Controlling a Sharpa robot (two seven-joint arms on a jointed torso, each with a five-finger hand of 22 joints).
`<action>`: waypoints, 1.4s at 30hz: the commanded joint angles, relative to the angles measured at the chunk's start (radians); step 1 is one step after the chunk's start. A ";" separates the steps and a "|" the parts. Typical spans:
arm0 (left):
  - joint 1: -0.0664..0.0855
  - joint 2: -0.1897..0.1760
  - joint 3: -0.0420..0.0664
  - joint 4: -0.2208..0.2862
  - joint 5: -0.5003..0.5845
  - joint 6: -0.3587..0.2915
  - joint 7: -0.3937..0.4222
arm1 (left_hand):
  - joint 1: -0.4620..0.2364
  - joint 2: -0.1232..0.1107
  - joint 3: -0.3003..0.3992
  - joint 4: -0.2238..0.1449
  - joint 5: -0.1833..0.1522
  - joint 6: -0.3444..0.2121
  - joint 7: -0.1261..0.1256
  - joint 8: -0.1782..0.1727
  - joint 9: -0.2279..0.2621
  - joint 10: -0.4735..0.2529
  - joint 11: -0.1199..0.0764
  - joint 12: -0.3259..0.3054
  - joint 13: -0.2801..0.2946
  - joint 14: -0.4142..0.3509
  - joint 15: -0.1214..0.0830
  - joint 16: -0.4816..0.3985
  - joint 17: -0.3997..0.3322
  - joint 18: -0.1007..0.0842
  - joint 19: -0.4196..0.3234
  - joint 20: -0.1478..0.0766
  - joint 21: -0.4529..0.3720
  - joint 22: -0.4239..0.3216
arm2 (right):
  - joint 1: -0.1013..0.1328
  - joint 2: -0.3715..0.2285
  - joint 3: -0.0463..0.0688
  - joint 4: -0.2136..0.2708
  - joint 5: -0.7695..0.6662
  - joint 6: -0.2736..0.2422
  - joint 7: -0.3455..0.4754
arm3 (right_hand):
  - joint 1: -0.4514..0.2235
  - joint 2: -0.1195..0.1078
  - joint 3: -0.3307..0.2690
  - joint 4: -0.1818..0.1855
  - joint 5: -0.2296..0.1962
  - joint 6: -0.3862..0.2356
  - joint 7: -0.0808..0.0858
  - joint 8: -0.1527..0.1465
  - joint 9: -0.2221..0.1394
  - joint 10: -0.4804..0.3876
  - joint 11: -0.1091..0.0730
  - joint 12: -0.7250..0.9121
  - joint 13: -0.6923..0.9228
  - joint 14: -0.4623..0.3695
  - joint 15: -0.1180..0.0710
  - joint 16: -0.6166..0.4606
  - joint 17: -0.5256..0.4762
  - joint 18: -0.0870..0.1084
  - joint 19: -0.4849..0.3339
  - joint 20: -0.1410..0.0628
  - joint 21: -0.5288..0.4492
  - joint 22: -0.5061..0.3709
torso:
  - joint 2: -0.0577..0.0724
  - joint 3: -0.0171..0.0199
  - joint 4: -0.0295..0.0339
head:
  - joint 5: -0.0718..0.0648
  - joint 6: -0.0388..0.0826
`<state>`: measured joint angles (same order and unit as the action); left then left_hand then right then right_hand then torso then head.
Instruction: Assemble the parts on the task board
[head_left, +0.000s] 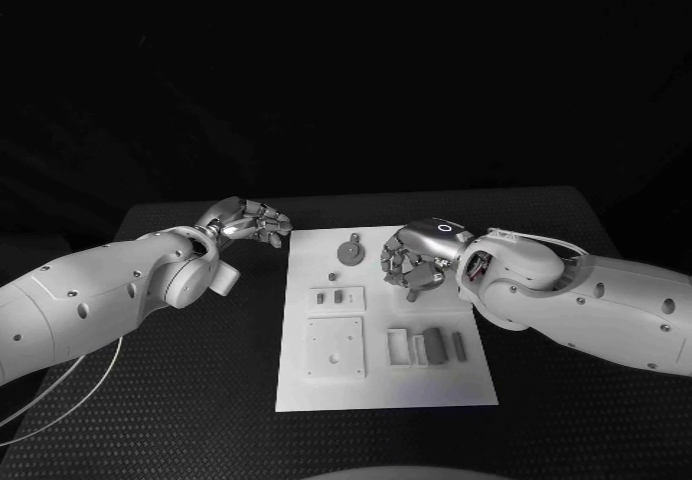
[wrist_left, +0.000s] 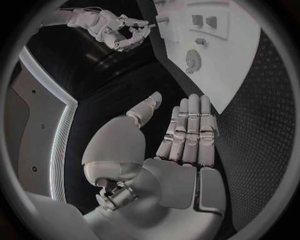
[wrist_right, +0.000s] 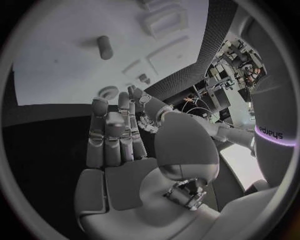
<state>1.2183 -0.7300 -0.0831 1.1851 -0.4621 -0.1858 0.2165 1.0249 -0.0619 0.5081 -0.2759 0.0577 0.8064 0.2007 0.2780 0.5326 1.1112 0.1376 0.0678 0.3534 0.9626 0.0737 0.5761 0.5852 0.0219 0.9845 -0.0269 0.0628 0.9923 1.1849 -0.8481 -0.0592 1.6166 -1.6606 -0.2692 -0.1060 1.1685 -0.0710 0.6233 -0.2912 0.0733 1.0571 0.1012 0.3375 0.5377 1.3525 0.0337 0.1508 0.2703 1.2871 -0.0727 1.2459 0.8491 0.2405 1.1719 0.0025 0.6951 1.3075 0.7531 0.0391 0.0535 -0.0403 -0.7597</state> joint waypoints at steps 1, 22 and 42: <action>0.001 0.005 0.001 -0.003 0.006 0.005 0.010 | -0.009 0.000 -0.005 0.000 0.000 -0.008 0.000 -0.002 0.002 -0.005 0.000 0.001 -0.001 0.002 0.005 -0.005 0.002 0.008 -0.002 0.006 0.004 -0.002 | 0.000 0.026 0.000 0.004 -0.001 0.017 0.016 | 0.003 0.011 0.003 0.000 0.007 0.004 0.000 0.004 0.011 0.003 -0.003 -0.001 0.002 -0.003 -0.007 0.004 0.001 0.021 0.004 0.000 0.004 0.019 | 0.001 -0.0011 0.0010 | 0.028 -0.003; 0.002 0.031 0.001 -0.016 0.006 0.002 0.008 | -0.009 0.000 -0.005 0.000 0.000 -0.008 0.000 -0.001 0.002 -0.004 0.000 0.001 -0.001 0.003 0.005 -0.007 0.004 0.008 -0.002 0.006 0.005 -0.003 | -0.008 0.141 -0.095 -0.024 -0.087 0.047 0.023 | 0.003 0.012 0.003 0.000 0.007 0.002 0.001 0.004 0.013 0.001 -0.003 -0.002 0.003 -0.003 -0.007 0.003 0.002 0.021 0.003 0.000 0.003 0.019 | 0.002 -0.0017 0.0003 | 0.096 -0.032; 0.002 0.033 0.001 -0.014 0.006 0.007 0.006 | -0.008 -0.001 -0.005 0.001 0.000 -0.008 0.000 -0.001 0.003 -0.005 0.000 0.002 -0.001 0.003 0.005 -0.009 0.006 0.008 -0.002 0.006 0.005 -0.003 | -0.028 0.175 -0.132 -0.038 -0.145 0.049 0.017 | 0.004 0.012 0.003 -0.001 0.007 0.001 0.000 0.004 0.015 0.001 -0.003 -0.003 0.005 -0.003 -0.007 0.003 0.002 0.021 0.003 0.000 0.003 0.019 | 0.002 0.0001 -0.0004 | 0.115 -0.056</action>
<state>1.2190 -0.6988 -0.0831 1.1681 -0.4619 -0.1863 0.2161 1.0249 -0.0619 0.5081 -0.2759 0.0577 0.8064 0.2007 0.2780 0.5340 1.1113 0.1376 0.0678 0.3536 0.9626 0.0737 0.5722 0.5903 0.0219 0.9845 -0.0269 0.0628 0.9898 1.1588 -0.6759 -0.1904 1.5783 -1.7794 -0.2371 -0.0947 1.1731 -0.0670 0.6205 -0.2940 0.0766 1.0510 0.1010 0.3373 0.5512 1.3523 0.0336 0.1505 0.2743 1.2848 -0.0747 1.2459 0.8499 0.2404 1.1682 0.0061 0.6951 1.3073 0.7548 0.0390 0.0537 0.0731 -0.8139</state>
